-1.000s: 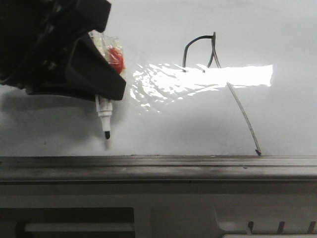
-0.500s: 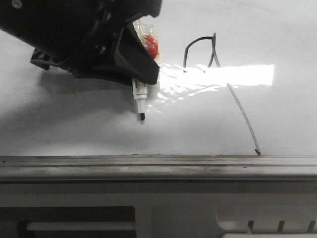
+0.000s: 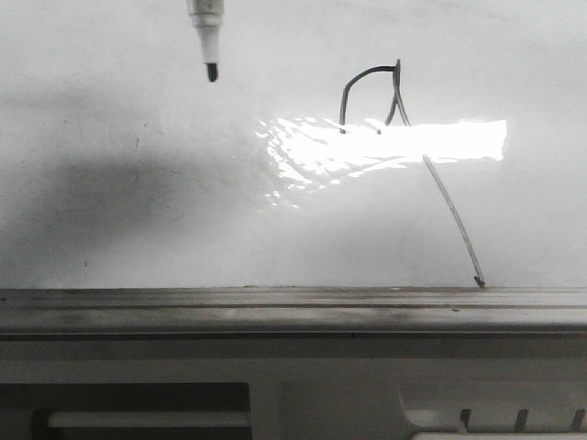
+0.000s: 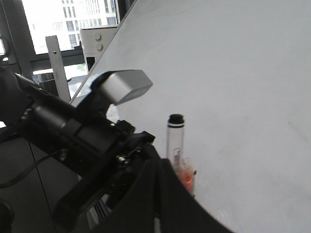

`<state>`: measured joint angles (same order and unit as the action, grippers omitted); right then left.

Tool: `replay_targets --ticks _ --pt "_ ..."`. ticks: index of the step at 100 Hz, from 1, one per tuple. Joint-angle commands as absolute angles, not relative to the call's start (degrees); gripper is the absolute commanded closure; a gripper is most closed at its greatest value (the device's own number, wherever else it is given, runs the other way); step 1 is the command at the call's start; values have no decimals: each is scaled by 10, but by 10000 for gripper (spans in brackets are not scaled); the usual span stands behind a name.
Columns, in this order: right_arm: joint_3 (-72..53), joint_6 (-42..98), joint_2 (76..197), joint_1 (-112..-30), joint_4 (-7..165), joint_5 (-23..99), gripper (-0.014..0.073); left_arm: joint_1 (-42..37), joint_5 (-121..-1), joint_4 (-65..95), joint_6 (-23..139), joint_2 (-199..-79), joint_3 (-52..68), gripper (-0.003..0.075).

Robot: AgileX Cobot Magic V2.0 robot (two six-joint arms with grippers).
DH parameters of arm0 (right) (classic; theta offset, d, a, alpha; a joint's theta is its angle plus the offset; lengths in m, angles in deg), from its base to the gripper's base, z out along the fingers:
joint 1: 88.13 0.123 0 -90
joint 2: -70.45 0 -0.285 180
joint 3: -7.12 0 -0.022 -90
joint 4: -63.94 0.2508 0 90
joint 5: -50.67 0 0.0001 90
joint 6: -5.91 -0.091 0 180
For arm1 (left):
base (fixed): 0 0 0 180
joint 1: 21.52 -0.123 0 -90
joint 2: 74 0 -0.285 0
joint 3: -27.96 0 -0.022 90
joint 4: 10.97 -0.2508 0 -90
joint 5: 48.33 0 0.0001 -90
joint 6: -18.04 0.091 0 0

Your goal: Write number 9 on whiteboard

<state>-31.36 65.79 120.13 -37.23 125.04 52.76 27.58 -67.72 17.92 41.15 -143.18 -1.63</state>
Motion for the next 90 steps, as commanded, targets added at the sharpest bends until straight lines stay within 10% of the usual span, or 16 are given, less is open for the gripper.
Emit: replay_targets --ticks 1,35,90 --pt "-302 664 1192 -375 1226 533 663 295 -738 72 417 -1404 8 741" --pt "-309 664 1182 -375 1166 486 663 303 -809 -293 -185 -1413 7 741" --pt "-309 664 1182 -375 1222 539 663 305 -691 -332 -296 -1588 47 741"
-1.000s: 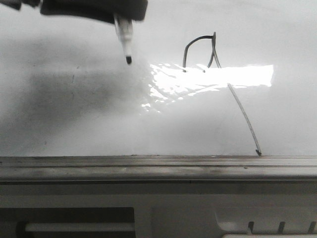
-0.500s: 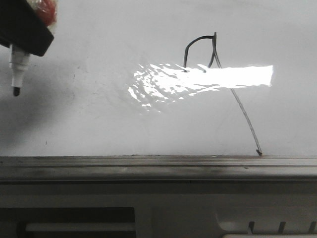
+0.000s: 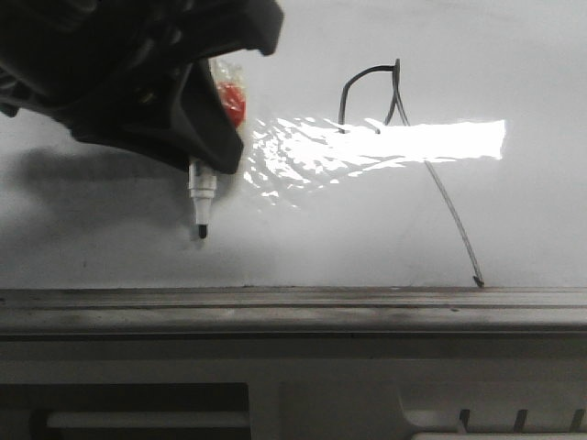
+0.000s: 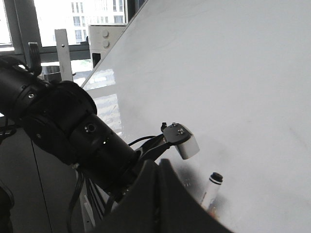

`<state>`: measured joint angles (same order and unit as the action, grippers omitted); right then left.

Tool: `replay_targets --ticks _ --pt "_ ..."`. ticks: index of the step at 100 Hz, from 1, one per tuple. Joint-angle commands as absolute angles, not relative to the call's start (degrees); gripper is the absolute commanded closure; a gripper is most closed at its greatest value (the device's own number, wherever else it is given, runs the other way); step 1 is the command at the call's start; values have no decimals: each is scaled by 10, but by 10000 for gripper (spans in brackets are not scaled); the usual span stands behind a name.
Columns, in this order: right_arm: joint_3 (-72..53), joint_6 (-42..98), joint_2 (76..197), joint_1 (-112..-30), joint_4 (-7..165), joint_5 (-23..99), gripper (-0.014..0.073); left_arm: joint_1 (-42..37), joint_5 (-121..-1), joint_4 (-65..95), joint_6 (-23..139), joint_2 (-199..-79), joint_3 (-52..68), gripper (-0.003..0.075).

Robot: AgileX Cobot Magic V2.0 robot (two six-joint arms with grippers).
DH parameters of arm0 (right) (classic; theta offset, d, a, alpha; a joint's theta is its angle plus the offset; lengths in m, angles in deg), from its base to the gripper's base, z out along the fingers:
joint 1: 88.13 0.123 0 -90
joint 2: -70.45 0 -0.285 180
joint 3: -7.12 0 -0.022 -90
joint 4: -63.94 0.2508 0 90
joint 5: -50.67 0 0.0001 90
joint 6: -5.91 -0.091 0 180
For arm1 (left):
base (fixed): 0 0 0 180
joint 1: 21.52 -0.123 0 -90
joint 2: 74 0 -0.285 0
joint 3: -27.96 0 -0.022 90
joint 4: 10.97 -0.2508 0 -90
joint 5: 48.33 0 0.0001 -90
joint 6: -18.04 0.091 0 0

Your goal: Write number 9 on whiteboard

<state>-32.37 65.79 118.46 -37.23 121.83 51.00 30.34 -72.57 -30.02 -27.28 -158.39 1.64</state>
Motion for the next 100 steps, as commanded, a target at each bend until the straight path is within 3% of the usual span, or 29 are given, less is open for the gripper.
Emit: replay_targets --ticks 1,55,62,84,100 --pt "-309 664 1182 -375 1222 539 663 305 -691 -338 -300 -1589 48 741" --pt "-309 664 1183 -375 1249 539 663 259 -695 -357 -333 -1620 60 732" --pt "-309 664 1183 -375 1250 539 663 259 -694 -357 -333 -1621 60 682" --pt "-309 664 1183 -375 1253 537 663 258 -694 -347 -333 -1621 60 397" --pt "-309 664 1183 -375 1256 535 663 255 -695 -343 -333 -1621 60 365"
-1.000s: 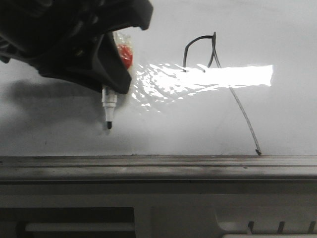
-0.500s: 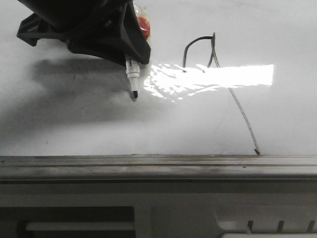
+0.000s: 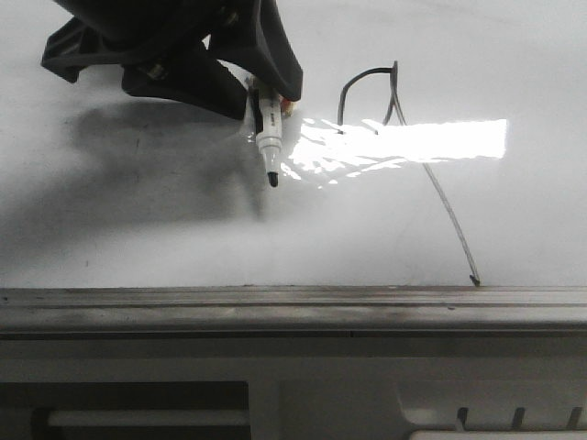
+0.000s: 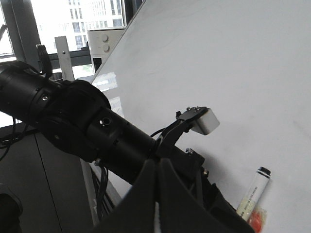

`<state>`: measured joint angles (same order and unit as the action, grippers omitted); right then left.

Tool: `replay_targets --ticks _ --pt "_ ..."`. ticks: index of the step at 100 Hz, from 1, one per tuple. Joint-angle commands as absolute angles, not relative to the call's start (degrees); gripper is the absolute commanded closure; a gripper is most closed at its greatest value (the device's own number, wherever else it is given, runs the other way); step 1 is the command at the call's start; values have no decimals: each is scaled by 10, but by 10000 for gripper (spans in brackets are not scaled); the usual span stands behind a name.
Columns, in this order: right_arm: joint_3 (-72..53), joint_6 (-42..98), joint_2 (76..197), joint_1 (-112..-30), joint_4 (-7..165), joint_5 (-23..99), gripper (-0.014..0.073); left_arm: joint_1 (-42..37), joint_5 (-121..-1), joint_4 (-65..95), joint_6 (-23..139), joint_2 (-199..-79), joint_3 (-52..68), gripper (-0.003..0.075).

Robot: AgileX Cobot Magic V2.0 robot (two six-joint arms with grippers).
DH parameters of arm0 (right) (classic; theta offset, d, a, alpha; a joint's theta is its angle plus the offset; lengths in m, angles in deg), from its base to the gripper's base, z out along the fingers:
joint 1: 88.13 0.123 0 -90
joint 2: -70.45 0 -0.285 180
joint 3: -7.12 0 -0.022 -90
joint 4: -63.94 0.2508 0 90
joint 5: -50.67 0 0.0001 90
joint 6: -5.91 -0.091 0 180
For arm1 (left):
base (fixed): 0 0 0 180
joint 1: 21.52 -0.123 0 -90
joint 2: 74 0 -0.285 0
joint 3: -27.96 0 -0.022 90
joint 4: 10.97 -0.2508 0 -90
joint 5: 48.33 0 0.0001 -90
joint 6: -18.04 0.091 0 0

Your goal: Write number 9 on whiteboard

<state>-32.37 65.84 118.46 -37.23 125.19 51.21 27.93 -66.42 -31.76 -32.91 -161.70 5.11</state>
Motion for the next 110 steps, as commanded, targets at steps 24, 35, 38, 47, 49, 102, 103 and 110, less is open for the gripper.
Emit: replay_targets --ticks 24,35,38,47,49,102,103,110 --pt "-309 664 1183 -375 1277 532 663 255 -703 -332 -333 -1620 60 258" --pt "-309 664 1183 -375 1277 532 663 255 -728 -332 -333 -1617 60 185" --pt "-309 664 1183 -375 1277 532 663 255 -741 -332 -333 -1615 60 177" --pt "-309 664 1183 -375 1277 532 663 255 -771 -332 -333 -1609 60 170" --pt "-309 664 1183 -375 1277 532 663 255 -775 -332 -333 -1608 60 170" --pt "-477 664 1017 -375 1276 581 662 433 -838 -423 -277 -1278 -18 251" --pt "-481 664 1014 -375 1276 585 662 437 -838 -423 -277 -1267 -20 271" --pt "-515 664 987 -375 1276 594 663 450 -837 -423 -277 -1214 -48 387"
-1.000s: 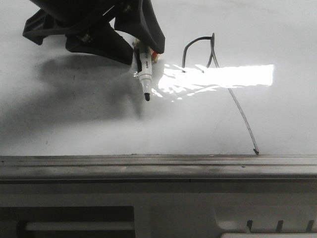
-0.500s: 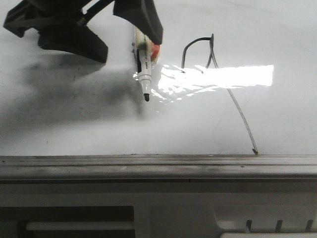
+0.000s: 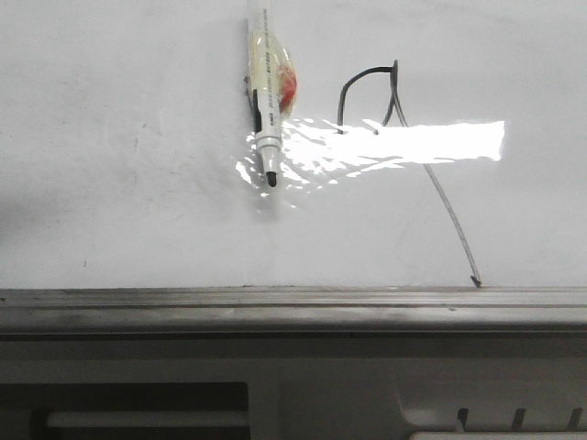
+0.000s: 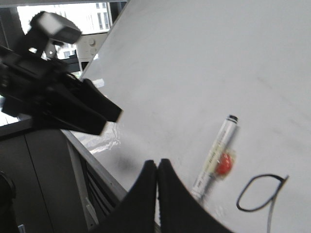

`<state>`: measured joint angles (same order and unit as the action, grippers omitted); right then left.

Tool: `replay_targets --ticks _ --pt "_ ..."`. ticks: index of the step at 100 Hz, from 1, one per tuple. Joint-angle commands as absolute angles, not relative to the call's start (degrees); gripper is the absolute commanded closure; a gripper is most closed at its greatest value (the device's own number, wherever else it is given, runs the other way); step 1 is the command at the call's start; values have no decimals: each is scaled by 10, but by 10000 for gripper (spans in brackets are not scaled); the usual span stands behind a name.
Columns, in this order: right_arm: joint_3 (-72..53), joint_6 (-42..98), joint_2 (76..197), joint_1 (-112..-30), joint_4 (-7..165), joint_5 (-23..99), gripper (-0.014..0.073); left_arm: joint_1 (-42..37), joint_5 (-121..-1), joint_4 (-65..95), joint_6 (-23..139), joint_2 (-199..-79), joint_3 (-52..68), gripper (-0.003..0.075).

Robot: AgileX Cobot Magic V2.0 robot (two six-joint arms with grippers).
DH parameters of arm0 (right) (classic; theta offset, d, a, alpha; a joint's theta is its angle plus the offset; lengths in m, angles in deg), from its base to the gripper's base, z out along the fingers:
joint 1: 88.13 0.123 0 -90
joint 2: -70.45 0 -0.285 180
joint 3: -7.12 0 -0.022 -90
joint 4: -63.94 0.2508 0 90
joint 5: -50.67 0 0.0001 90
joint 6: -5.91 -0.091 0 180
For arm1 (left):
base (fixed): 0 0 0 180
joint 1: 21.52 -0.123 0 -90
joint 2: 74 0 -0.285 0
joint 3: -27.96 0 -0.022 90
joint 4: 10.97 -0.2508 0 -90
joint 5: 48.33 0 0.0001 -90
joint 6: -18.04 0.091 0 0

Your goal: Write number 9 on whiteboard

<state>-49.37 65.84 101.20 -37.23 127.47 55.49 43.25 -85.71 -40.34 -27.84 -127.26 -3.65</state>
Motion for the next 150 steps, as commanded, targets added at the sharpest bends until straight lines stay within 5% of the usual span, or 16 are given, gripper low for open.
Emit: replay_targets --ticks 1,16,104,134,150 --pt "-520 664 983 -375 1276 594 663 452 -837 -423 -277 -1209 -54 401" --pt "-541 664 967 -375 1280 581 663 457 -837 -419 -277 -1118 -107 741" --pt "-542 664 967 -375 1280 580 663 431 -806 -495 -274 -1034 -179 741" --pt "-542 664 967 -375 1280 580 663 165 -506 -723 -317 -1025 -306 741" --pt "-542 664 967 -375 1280 580 663 -25 -337 -1093 -741 -1025 -330 741"
